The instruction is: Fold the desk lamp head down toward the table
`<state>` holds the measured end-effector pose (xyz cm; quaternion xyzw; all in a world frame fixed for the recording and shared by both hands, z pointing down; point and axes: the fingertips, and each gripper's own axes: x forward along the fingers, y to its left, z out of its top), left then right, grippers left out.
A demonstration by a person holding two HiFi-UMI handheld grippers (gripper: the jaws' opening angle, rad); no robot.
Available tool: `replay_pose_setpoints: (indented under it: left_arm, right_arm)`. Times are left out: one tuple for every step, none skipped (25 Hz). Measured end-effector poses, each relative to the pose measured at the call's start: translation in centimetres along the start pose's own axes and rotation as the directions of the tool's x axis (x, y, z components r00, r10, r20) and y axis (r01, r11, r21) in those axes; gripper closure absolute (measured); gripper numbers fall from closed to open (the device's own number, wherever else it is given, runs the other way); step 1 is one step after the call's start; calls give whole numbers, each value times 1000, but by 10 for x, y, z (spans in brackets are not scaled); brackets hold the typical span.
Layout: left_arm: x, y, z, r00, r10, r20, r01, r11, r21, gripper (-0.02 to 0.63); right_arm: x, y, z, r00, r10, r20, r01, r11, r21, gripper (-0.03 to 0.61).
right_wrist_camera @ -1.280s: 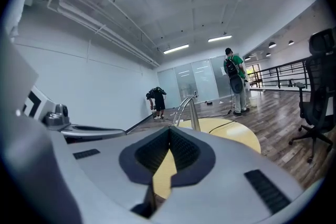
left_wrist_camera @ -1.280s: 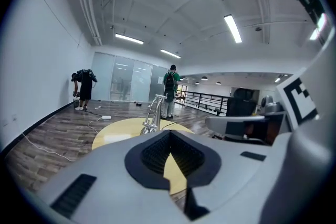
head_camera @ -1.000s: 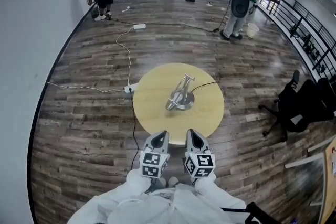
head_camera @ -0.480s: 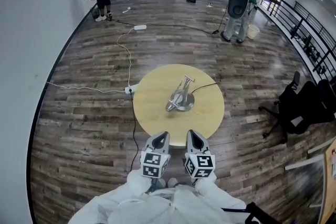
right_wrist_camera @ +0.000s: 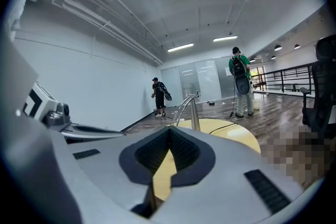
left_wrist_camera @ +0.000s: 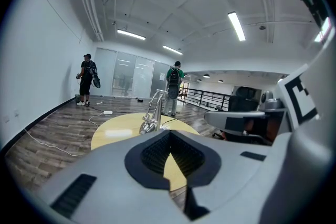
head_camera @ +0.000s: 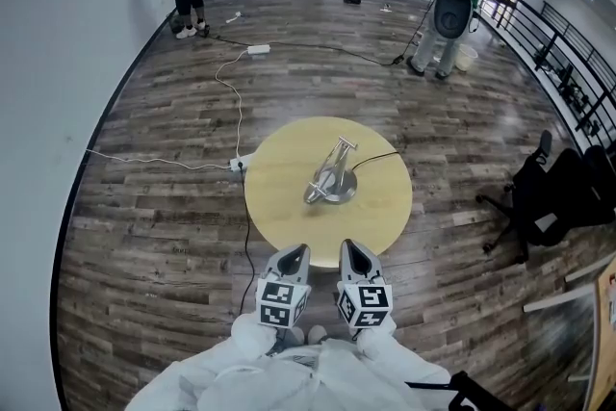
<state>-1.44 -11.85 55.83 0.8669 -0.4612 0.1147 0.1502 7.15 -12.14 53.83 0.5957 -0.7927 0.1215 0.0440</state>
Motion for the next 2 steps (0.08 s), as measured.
replay_pose_setpoints:
  left_arm:
    - [0,-1,0,1000,-1,0,1,1000,-1,612]
    - [1,-1,-1,1000,-1,-1,1,1000,-2,612]
  right_arm:
    - [0,-1,-1,1000,0,0,0,1000,-1,566]
    - [0,-2,-1,1000,0,-1,0,1000,-1,566]
